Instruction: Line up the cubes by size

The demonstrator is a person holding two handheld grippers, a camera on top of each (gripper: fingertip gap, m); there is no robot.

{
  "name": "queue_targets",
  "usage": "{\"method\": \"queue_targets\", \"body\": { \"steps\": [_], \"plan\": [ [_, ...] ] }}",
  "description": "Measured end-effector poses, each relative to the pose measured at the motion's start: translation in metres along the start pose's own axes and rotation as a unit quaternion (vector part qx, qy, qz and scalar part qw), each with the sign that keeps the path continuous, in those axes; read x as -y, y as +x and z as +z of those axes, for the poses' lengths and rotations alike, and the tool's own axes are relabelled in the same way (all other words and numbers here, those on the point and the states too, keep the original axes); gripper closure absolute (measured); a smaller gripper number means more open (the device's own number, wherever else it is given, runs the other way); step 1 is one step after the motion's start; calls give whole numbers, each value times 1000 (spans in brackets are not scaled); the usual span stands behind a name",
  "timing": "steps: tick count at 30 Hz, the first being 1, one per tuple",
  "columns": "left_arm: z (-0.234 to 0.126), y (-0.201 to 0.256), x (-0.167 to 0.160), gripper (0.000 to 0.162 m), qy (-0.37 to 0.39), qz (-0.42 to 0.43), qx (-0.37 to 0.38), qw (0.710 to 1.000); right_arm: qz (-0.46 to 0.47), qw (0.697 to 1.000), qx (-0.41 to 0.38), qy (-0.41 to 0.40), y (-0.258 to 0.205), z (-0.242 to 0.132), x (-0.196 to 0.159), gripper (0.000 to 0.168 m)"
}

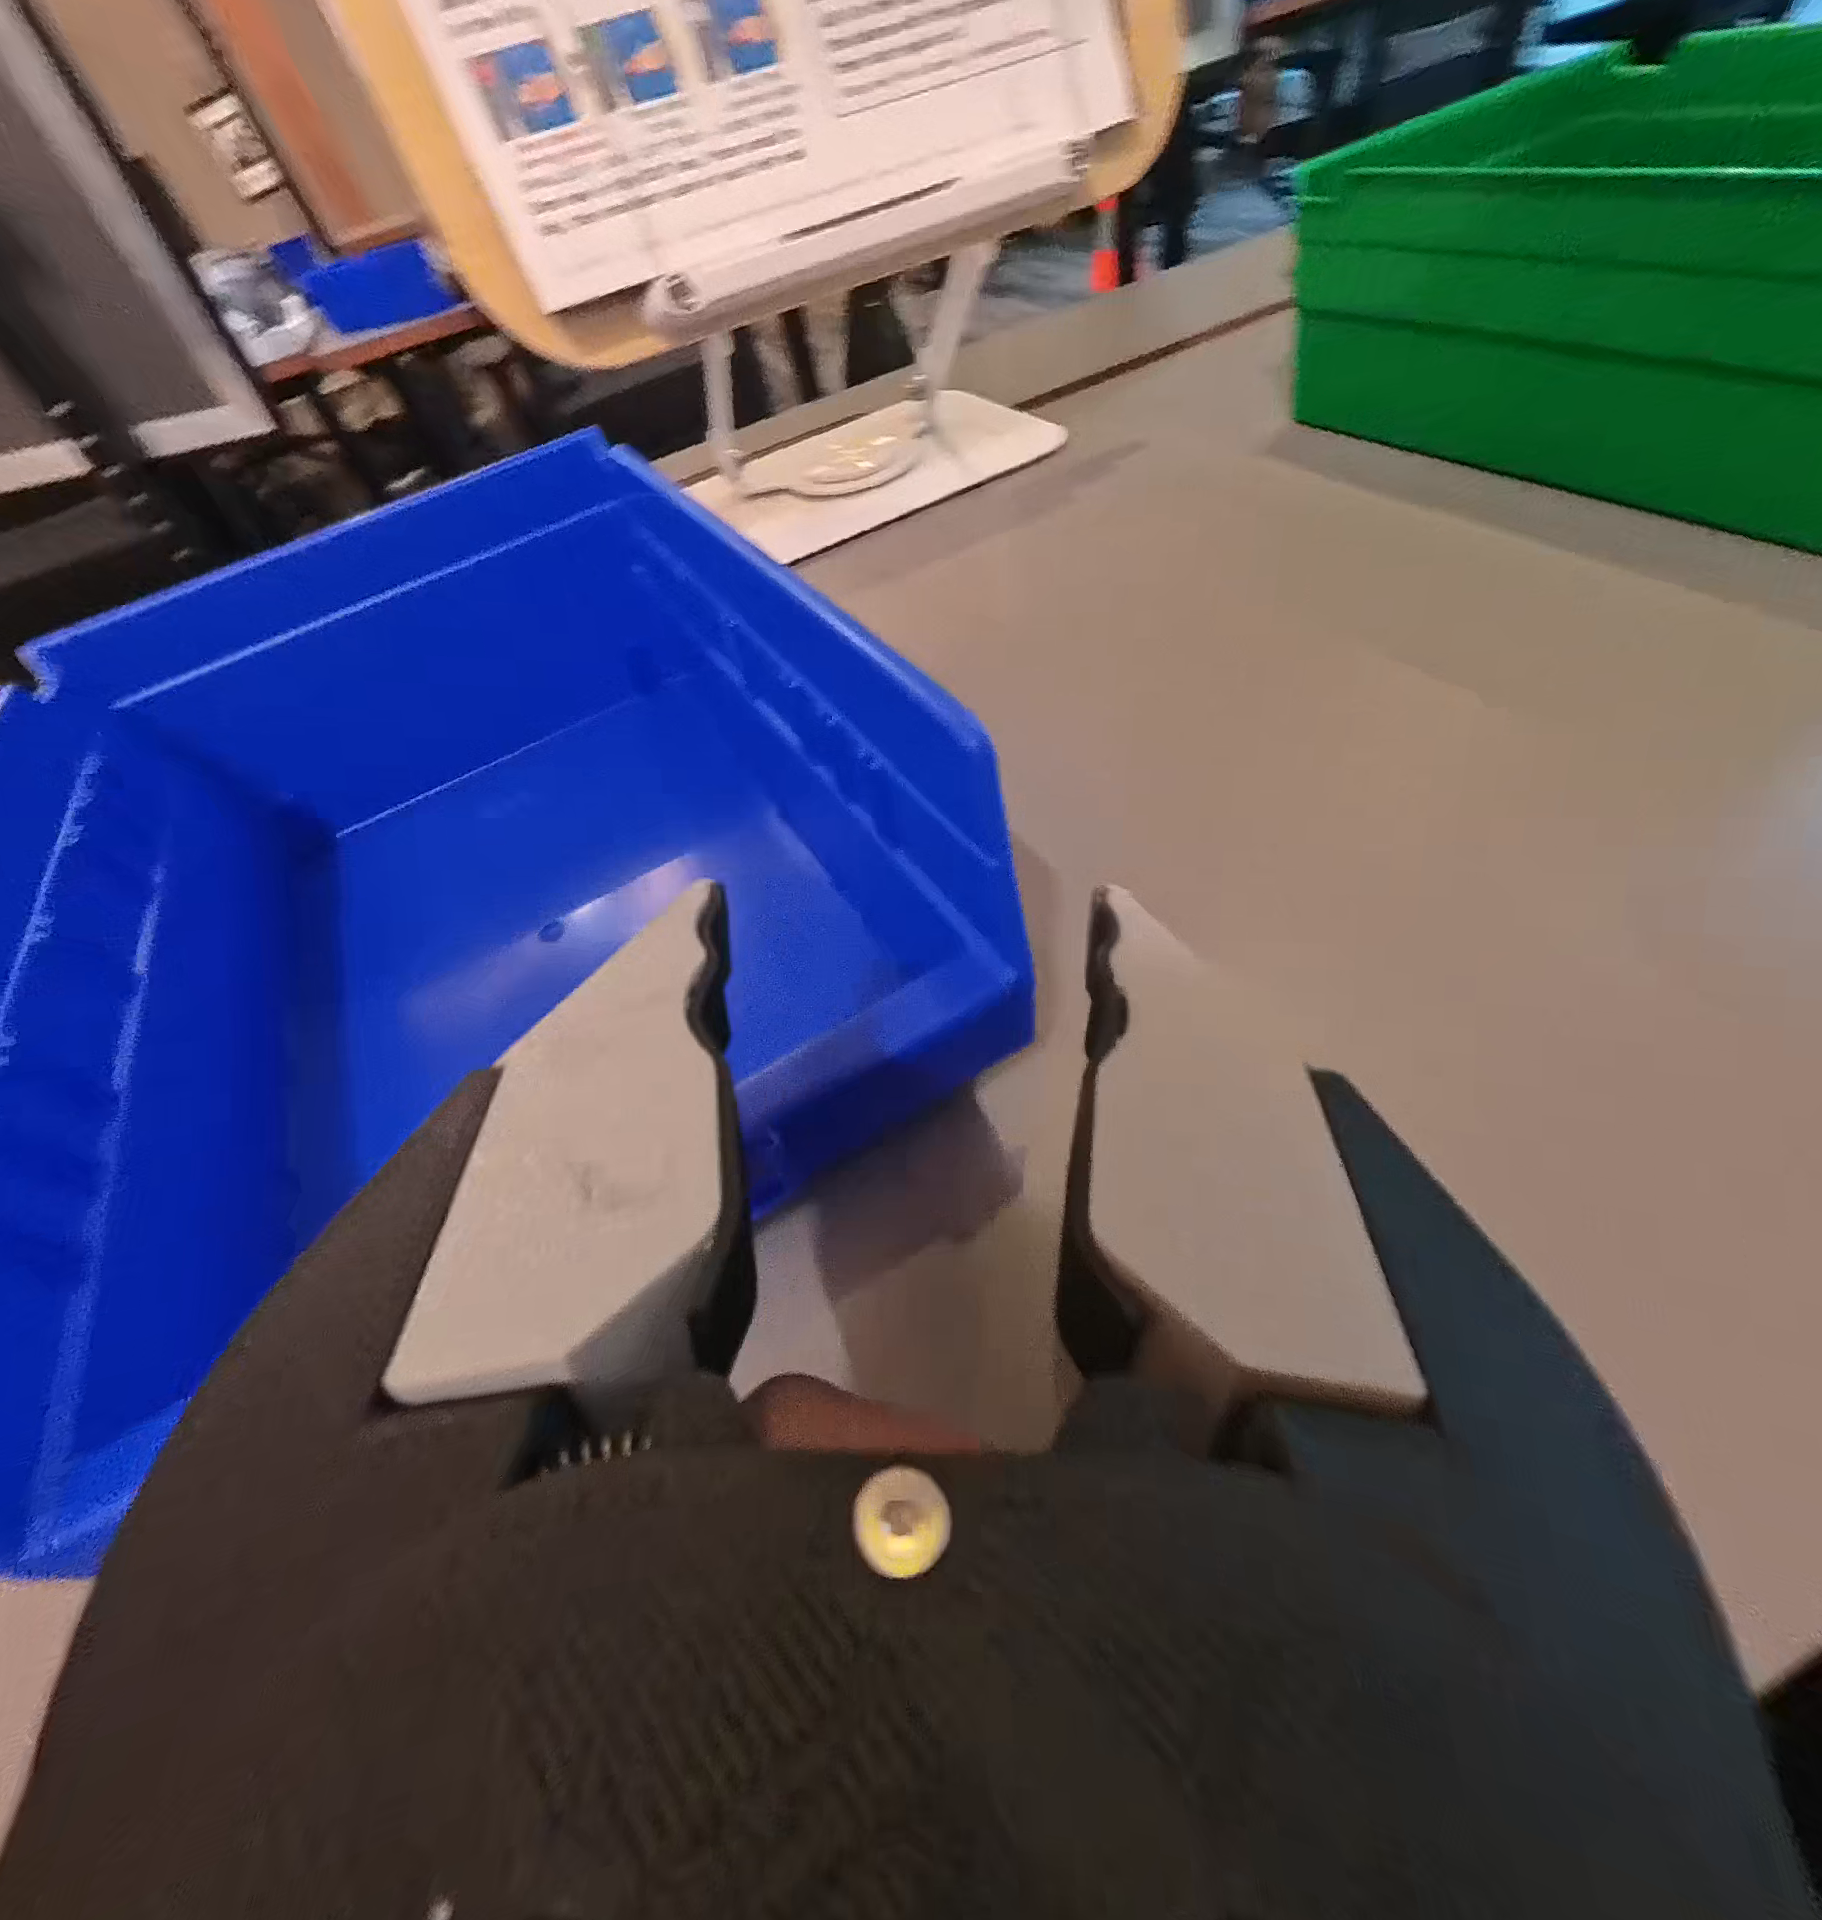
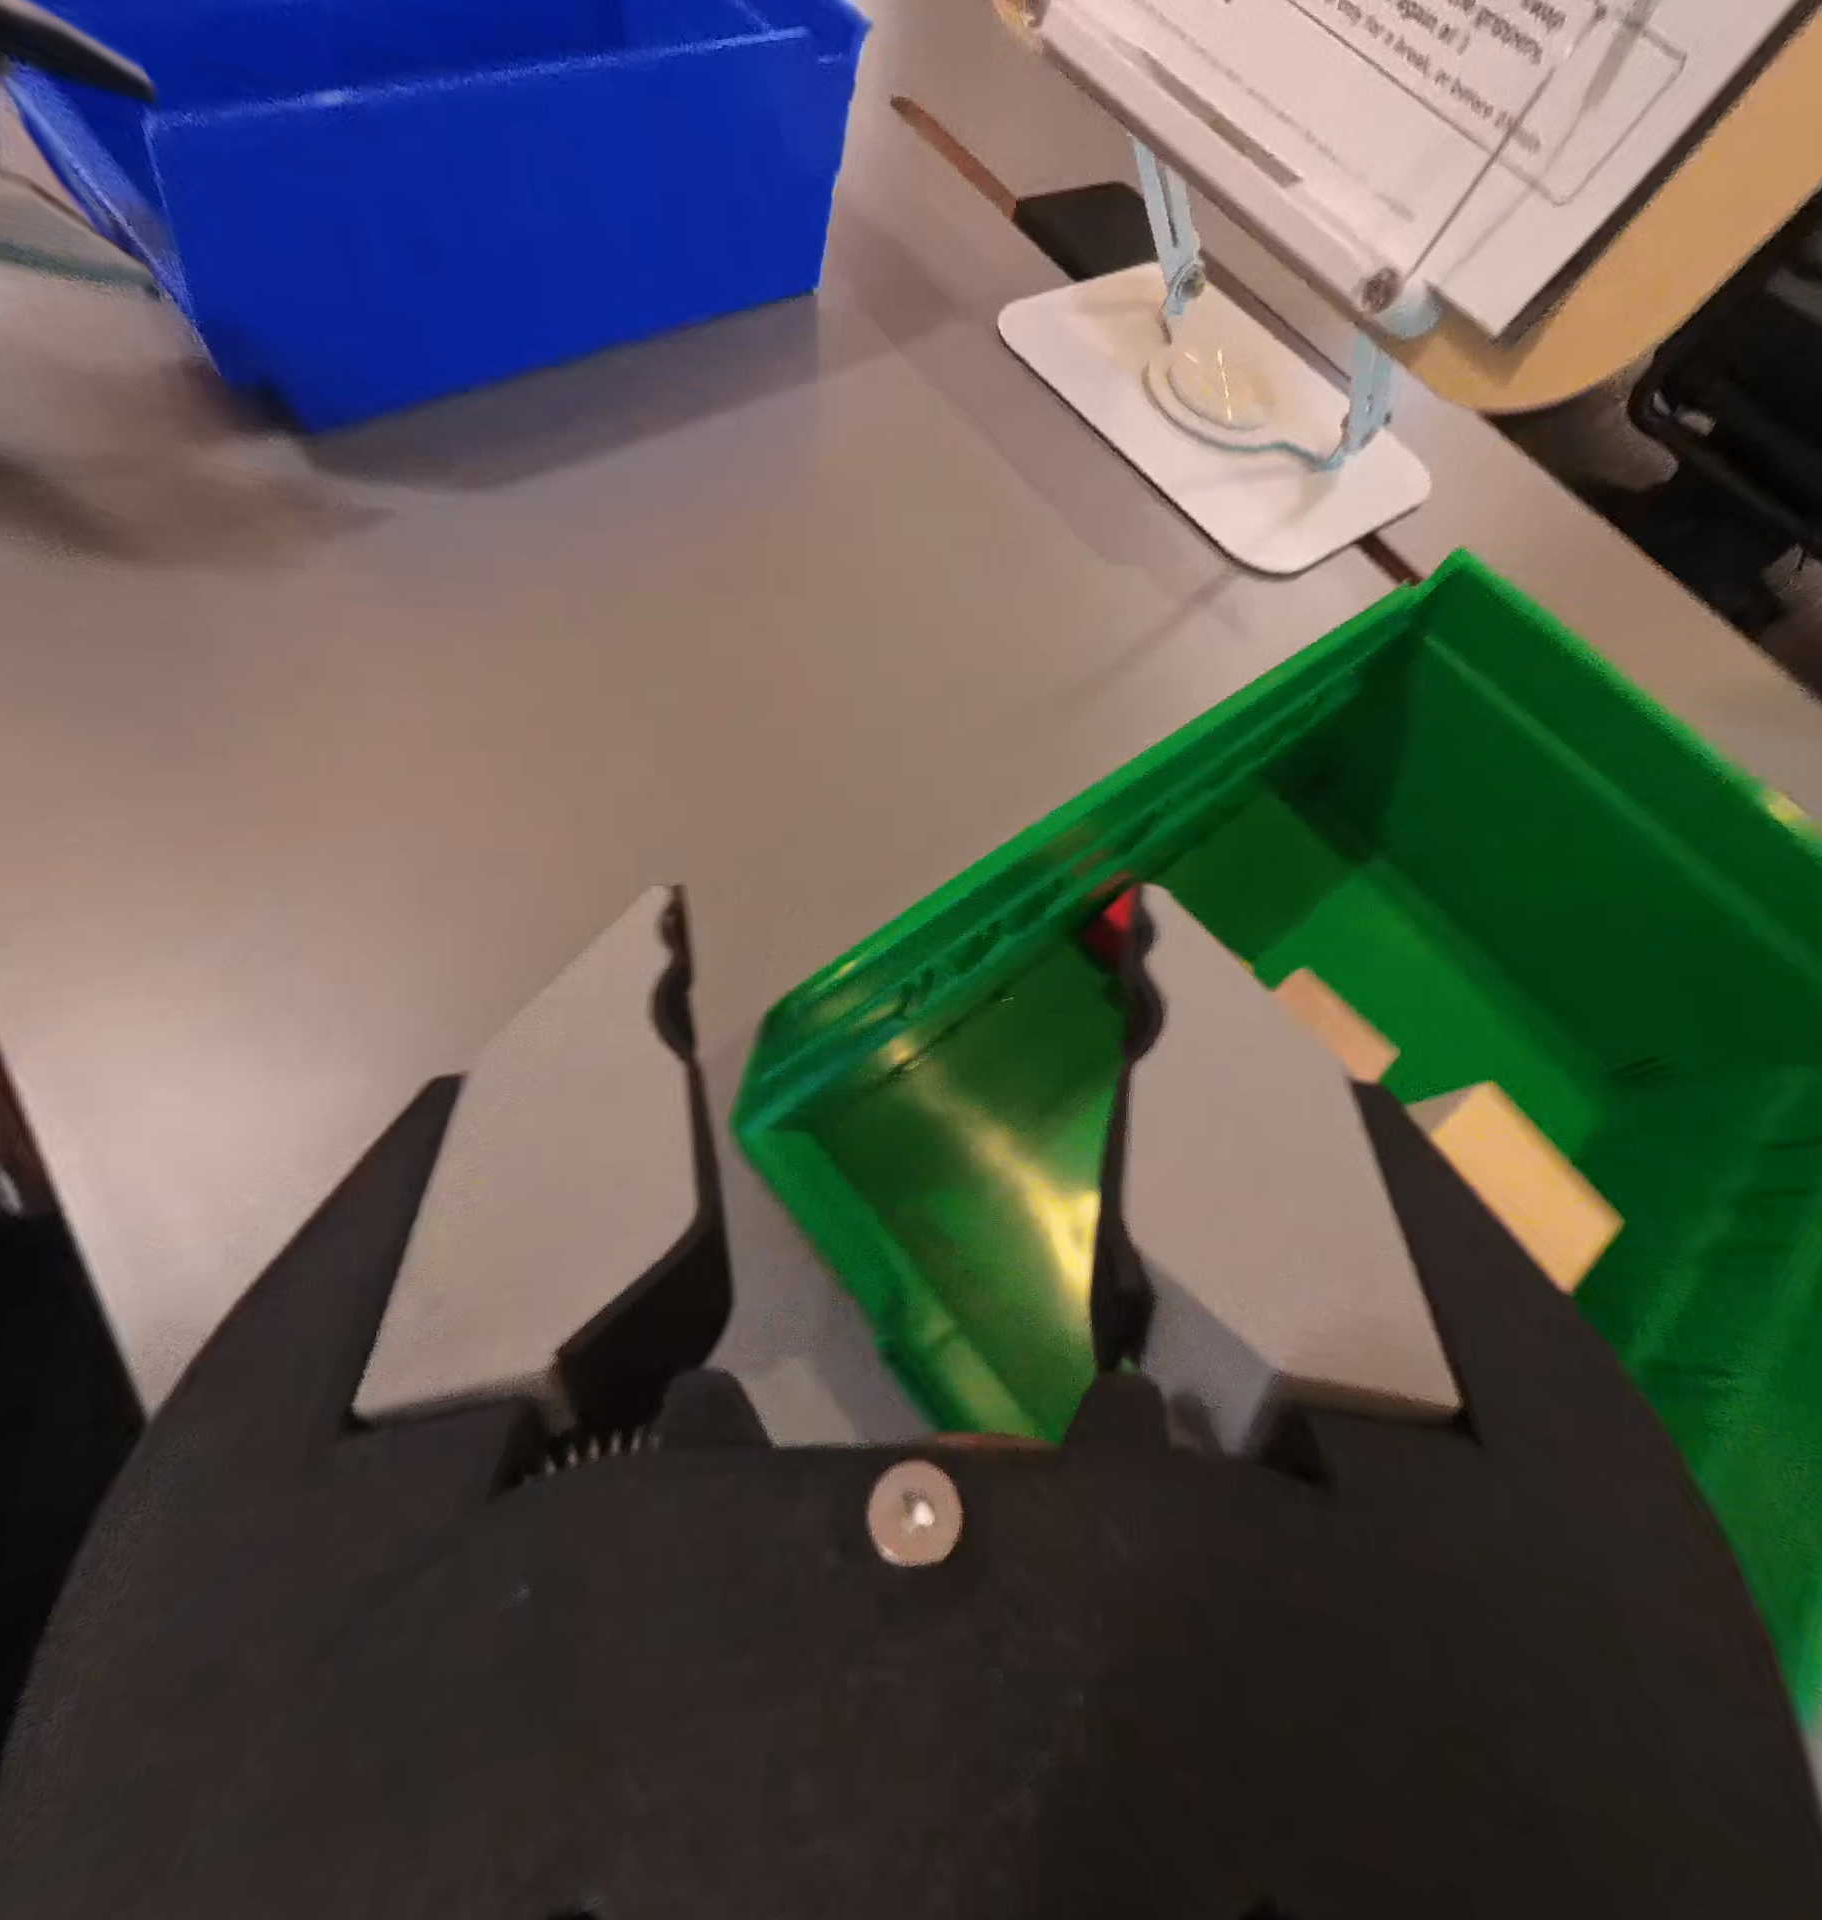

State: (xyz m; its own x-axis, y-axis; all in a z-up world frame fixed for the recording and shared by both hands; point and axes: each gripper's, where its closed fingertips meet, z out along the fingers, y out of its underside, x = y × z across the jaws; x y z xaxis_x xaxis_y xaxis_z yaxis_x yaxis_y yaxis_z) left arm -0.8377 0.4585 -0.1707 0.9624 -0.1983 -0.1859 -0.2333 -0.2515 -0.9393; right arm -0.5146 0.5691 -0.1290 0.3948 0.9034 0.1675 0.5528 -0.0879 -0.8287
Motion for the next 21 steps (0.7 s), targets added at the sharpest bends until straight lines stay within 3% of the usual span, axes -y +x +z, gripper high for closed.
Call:
{"method": "queue_targets", "body": {
  "steps": [2, 5, 11, 14, 16, 17, 18, 20, 21],
  "plan": [
    [7, -4, 0, 84, -11, -13, 30, 999, 37, 999, -26, 9, -10, 3, -10, 68],
    [19, 0, 2, 79, -16, -13, 56, 998, 78, 994, -73, 22, -19, 16, -19, 60],
    [44, 4, -3, 87, -43, -14, 84, 995, 122, 979, -163, 22, -8, 40, -28, 72],
    [49, -7, -3, 100, -57, 8, 127, 990, 155, 969, -193, 9, 3, 49, -38, 74],
    [52, -10, -2, 120, -66, 24, 139, 988, 157, 965, -211, -15, 11, 54, -45, 91],
    [55, -8, 0, 131, -70, 34, 135, 988, 145, 966, -211, -27, 12, 56, -46, 127],
    [56, -10, 0, 146, -78, 31, 145, 986, 134, 966, -220, -29, 15, 57, -44, 139],
    [52, -23, -2, 159, -84, 8, 179, 980, 118, 943, -303, -71, 25, 41, -55, 164],
    [48, -24, -3, 159, -77, -2, 170, 982, 122, 944, -301, -64, 21, 37, -57, 165]
  ]
}}
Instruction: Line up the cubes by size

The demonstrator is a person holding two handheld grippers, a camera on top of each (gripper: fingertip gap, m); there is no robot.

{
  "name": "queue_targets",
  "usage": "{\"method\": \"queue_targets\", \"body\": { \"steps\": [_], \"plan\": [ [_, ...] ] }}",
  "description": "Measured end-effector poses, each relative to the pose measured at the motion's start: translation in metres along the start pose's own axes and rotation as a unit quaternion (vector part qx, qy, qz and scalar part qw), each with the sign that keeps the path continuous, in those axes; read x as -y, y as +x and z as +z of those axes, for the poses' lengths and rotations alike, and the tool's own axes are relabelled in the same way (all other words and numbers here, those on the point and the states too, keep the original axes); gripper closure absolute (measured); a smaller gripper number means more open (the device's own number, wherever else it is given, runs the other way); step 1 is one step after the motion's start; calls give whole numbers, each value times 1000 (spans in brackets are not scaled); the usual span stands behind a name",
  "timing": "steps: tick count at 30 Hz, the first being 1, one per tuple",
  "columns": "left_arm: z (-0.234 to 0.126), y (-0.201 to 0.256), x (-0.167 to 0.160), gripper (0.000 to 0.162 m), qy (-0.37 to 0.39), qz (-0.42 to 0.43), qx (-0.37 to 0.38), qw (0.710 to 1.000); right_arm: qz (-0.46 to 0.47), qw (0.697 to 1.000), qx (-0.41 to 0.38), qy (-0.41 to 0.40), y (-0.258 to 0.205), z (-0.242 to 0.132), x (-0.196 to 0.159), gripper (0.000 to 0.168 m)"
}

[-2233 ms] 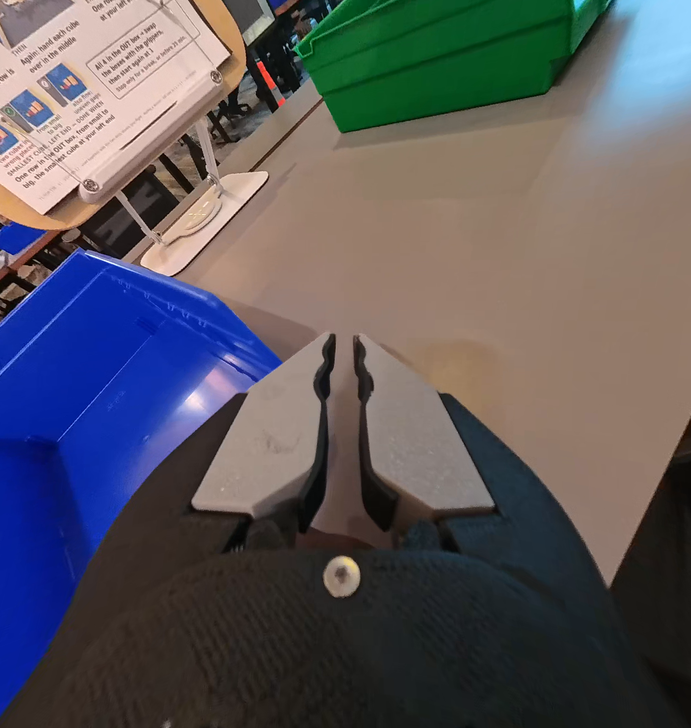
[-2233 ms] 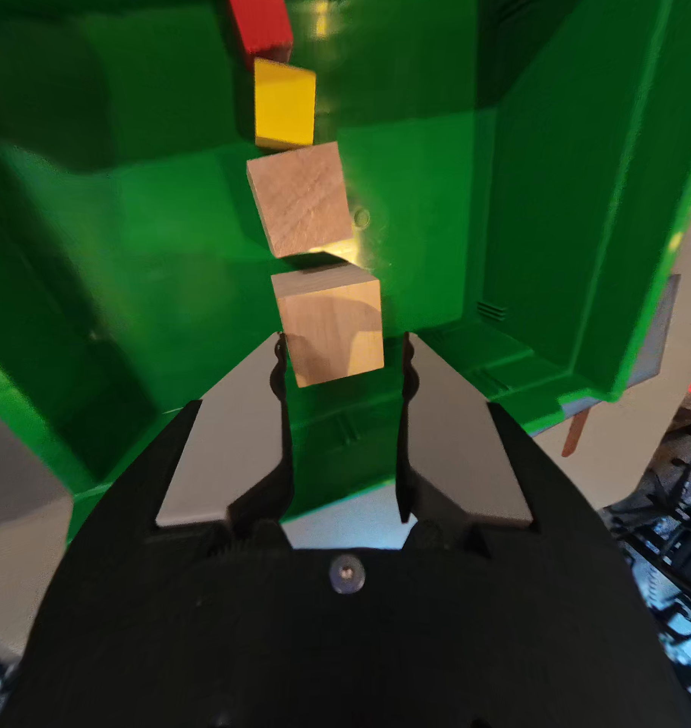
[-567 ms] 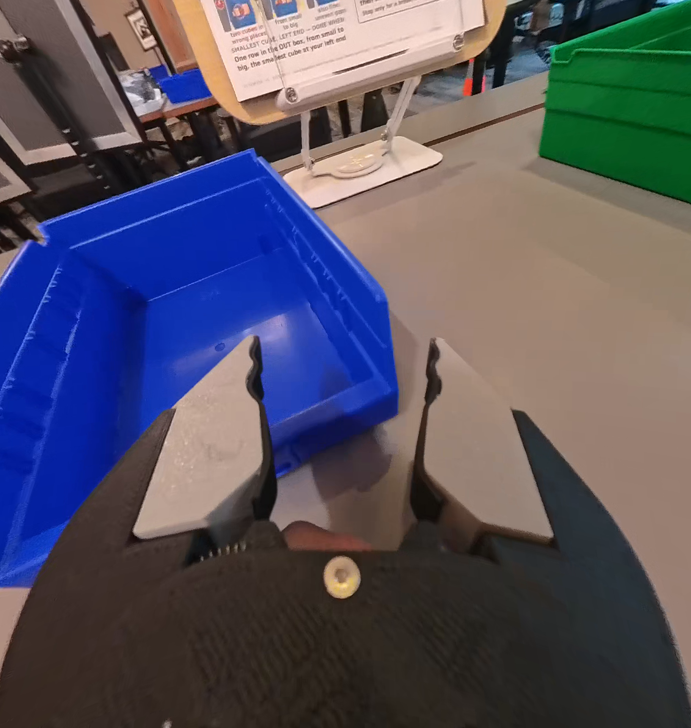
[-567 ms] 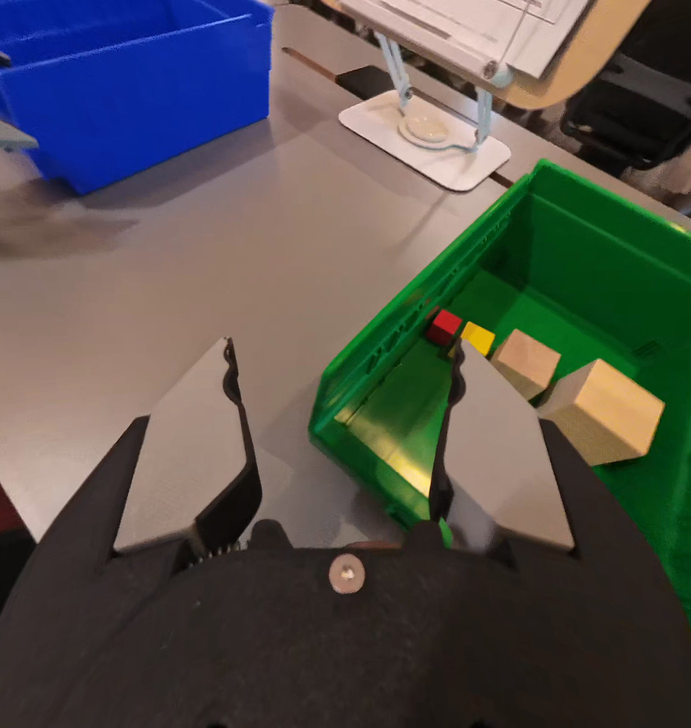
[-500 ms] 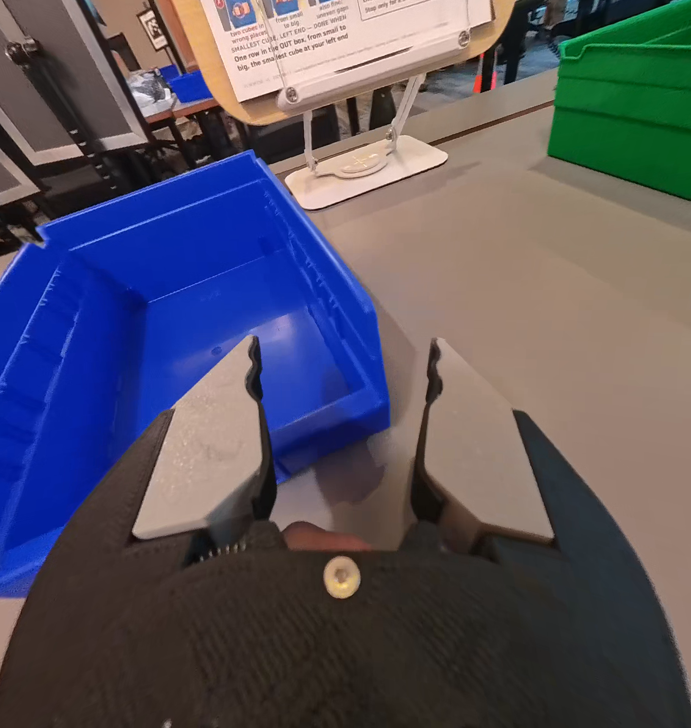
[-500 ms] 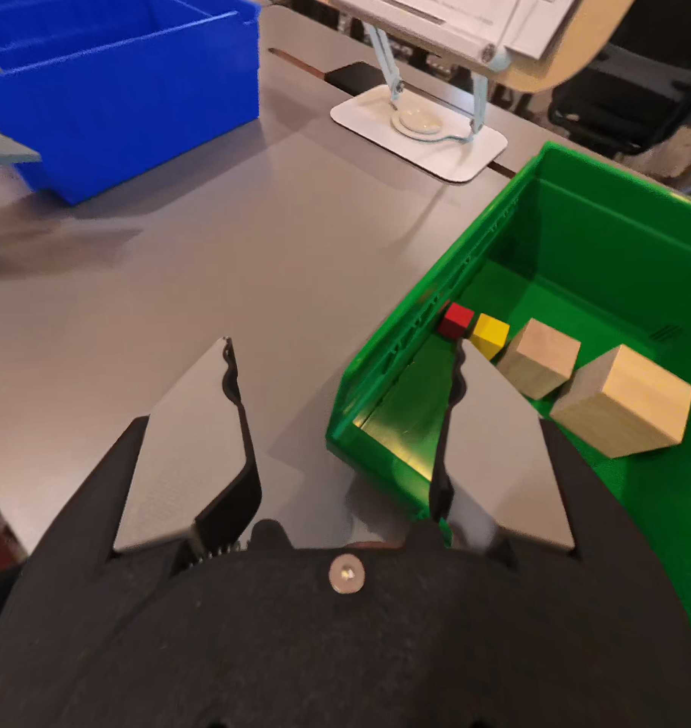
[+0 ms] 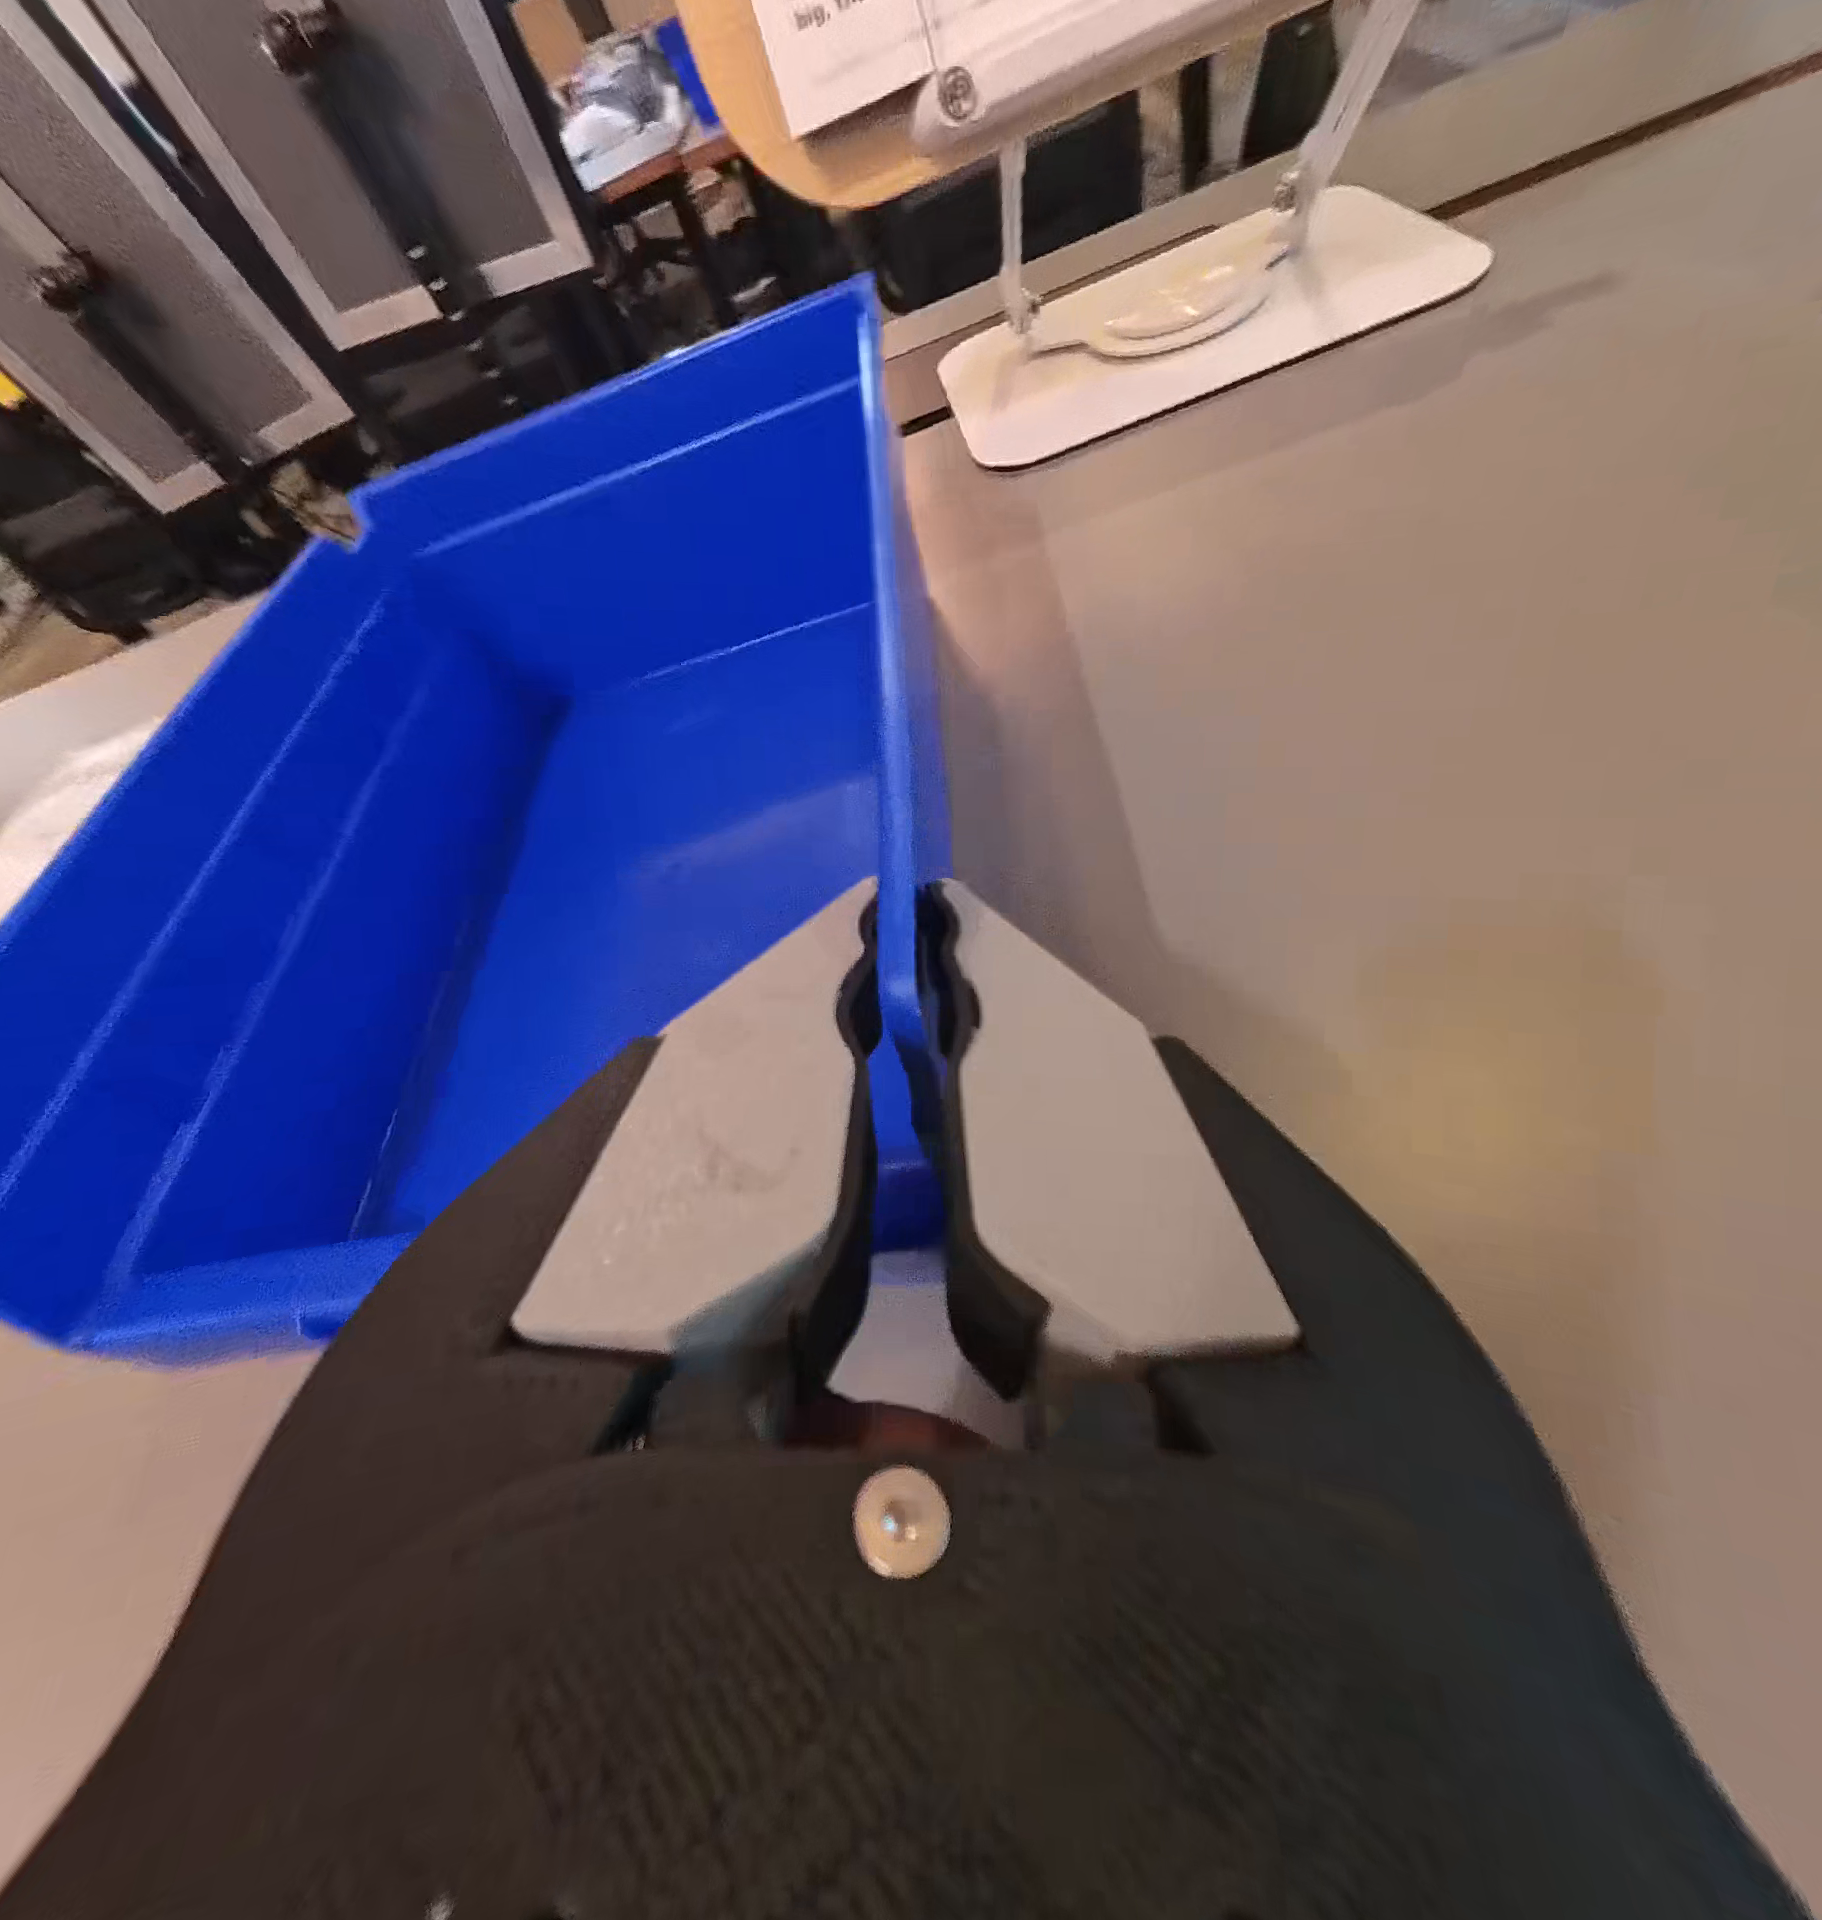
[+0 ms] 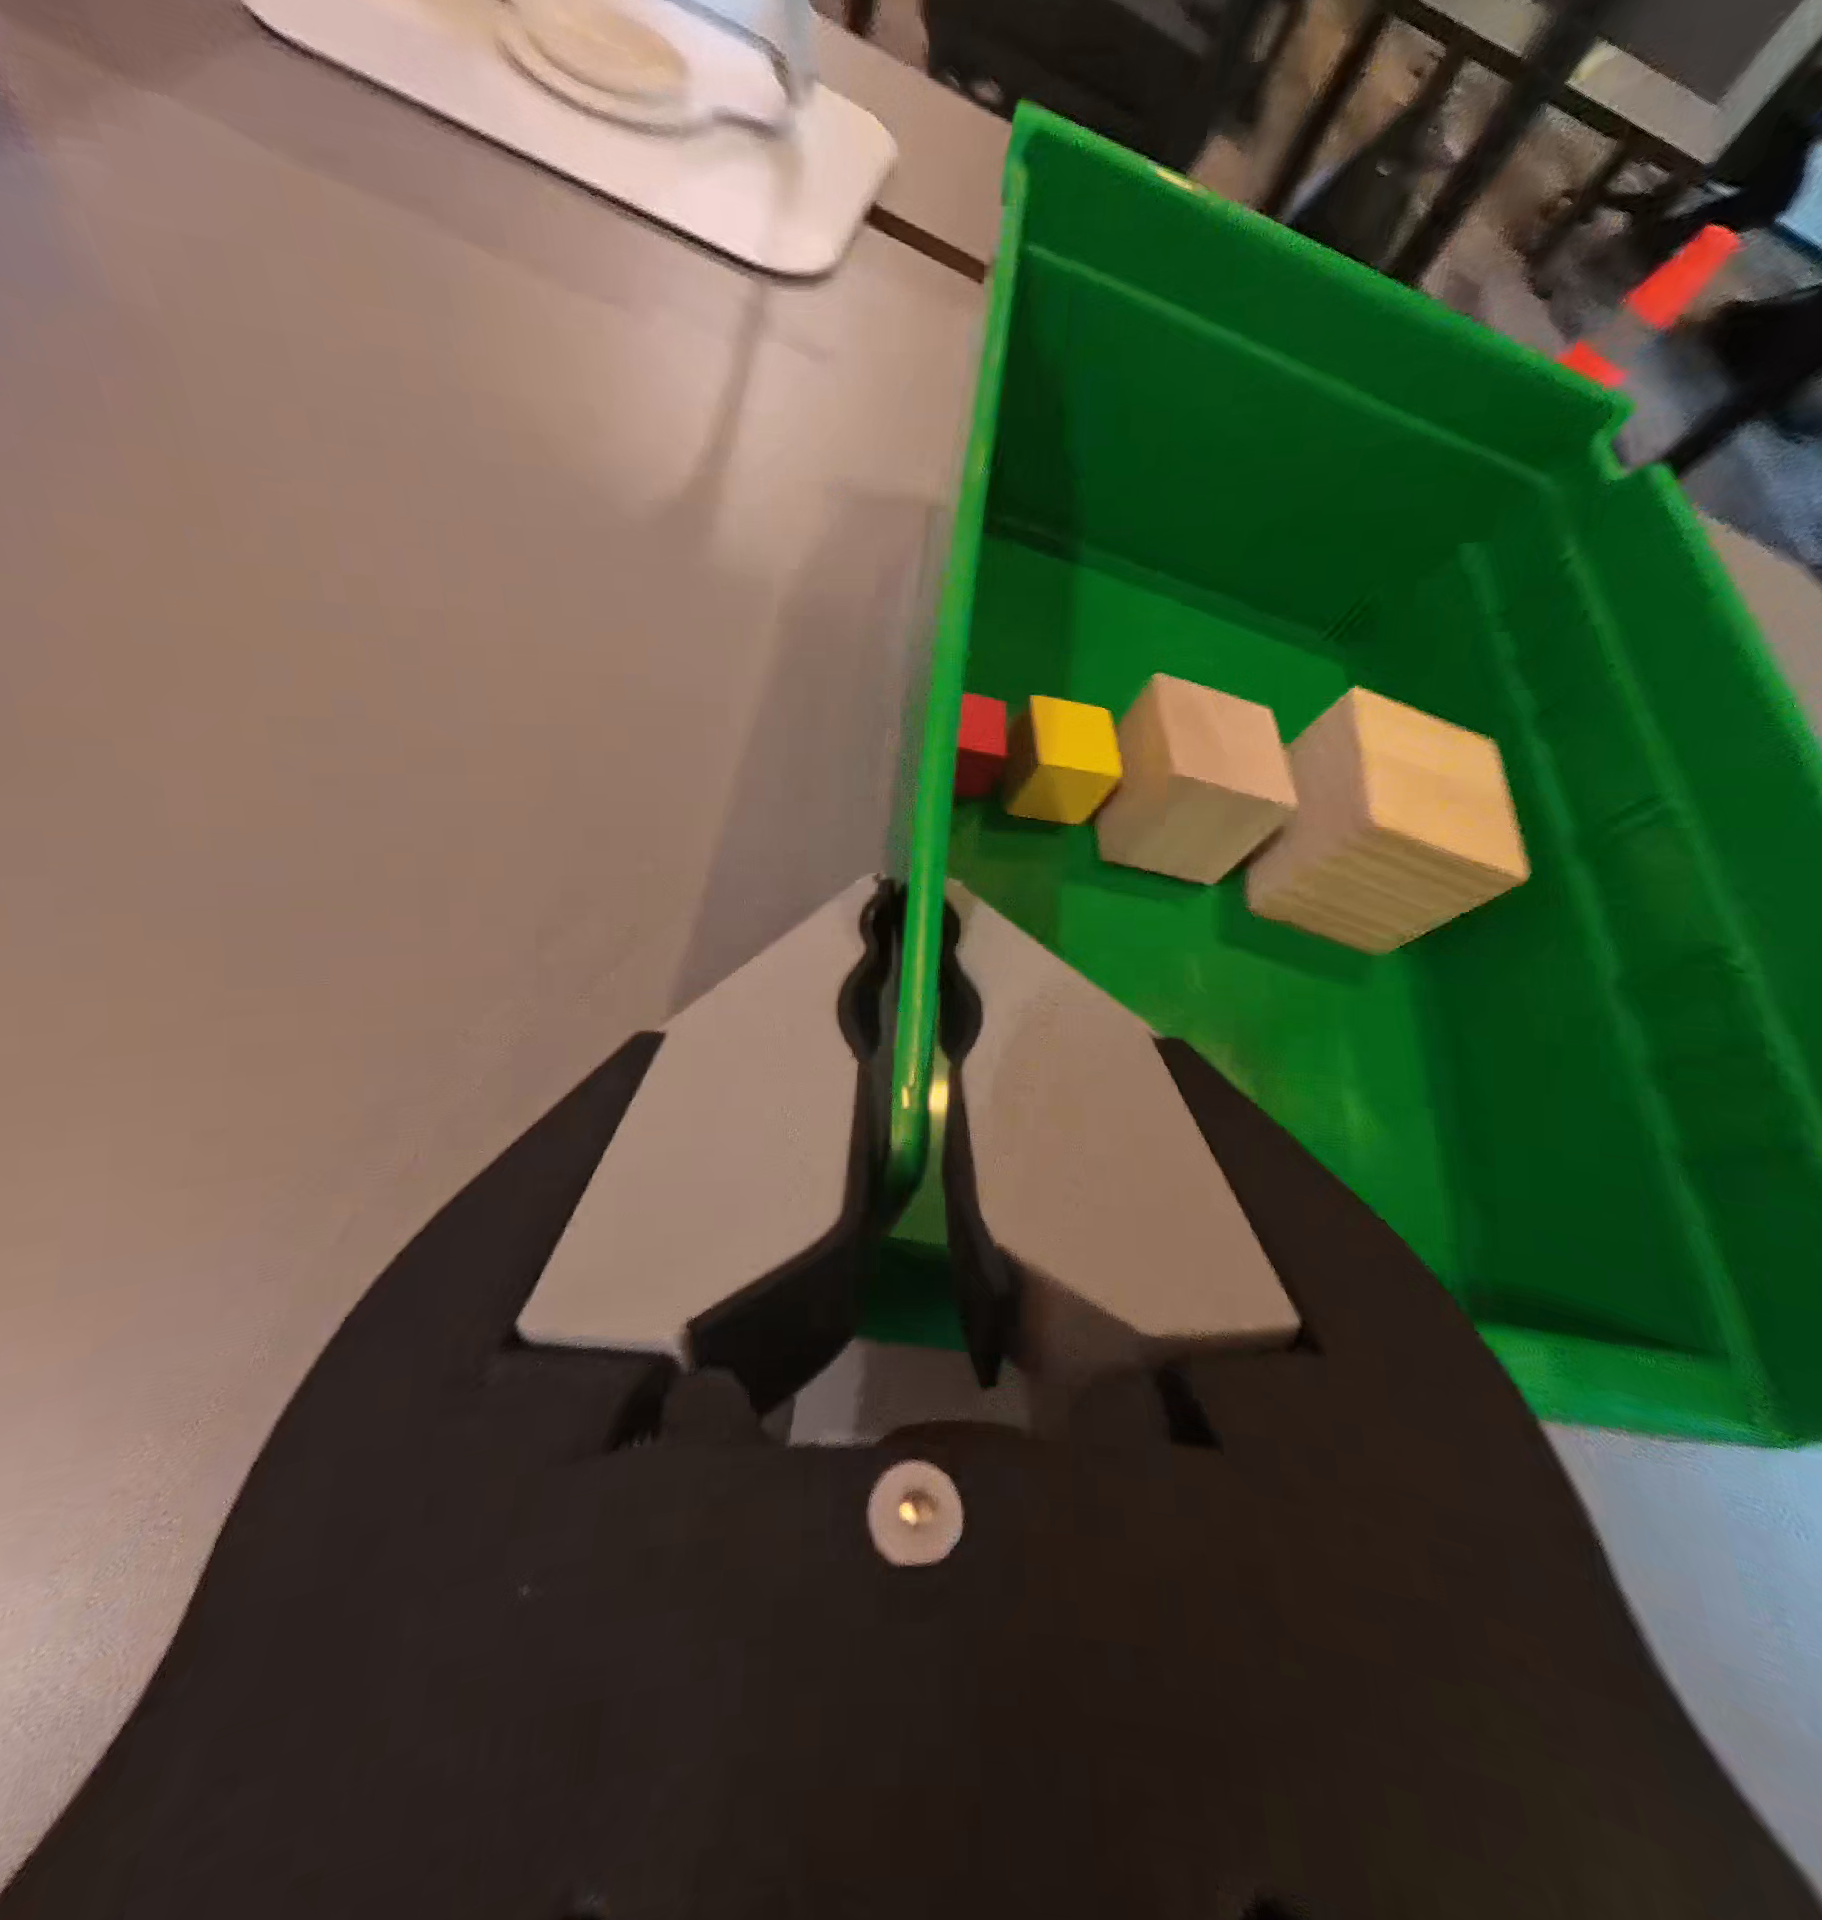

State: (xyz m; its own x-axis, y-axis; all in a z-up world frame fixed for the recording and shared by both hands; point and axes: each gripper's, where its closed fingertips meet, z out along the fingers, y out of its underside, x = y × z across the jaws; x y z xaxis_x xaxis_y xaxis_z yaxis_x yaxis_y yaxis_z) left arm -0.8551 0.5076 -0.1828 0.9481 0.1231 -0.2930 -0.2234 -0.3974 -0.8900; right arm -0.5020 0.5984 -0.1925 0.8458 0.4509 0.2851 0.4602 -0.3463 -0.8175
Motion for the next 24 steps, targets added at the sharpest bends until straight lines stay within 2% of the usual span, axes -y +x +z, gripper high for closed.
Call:
{"method": "queue_targets", "body": {
  "steps": [4, 7, 10, 13, 19, 24],
  "plan": [
    [-32, -14, -6, 160, 25, -41, -16, 999, 27, 999, 41, 7, -19, -34, -12, 165],
    [-61, -26, 3, 159, 60, -49, 7, 997, 24, 999, 46, 9, -49, -48, -11, 166],
    [-91, -43, 25, 160, 93, -86, 19, 992, 26, 999, 37, 22, -85, -51, 3, 167],
    [-115, -53, 52, 159, 129, -82, 2, 988, 20, 999, 38, 32, -126, -47, 21, 166],
    [-151, -64, 117, 159, 168, -104, -13, 980, 67, 991, 101, 51, -226, -36, 68, 163],
    [-172, -55, 167, 159, 205, -85, -34, 974, 116, 982, 136, 59, -309, -24, 108, 160]
  ]
}}
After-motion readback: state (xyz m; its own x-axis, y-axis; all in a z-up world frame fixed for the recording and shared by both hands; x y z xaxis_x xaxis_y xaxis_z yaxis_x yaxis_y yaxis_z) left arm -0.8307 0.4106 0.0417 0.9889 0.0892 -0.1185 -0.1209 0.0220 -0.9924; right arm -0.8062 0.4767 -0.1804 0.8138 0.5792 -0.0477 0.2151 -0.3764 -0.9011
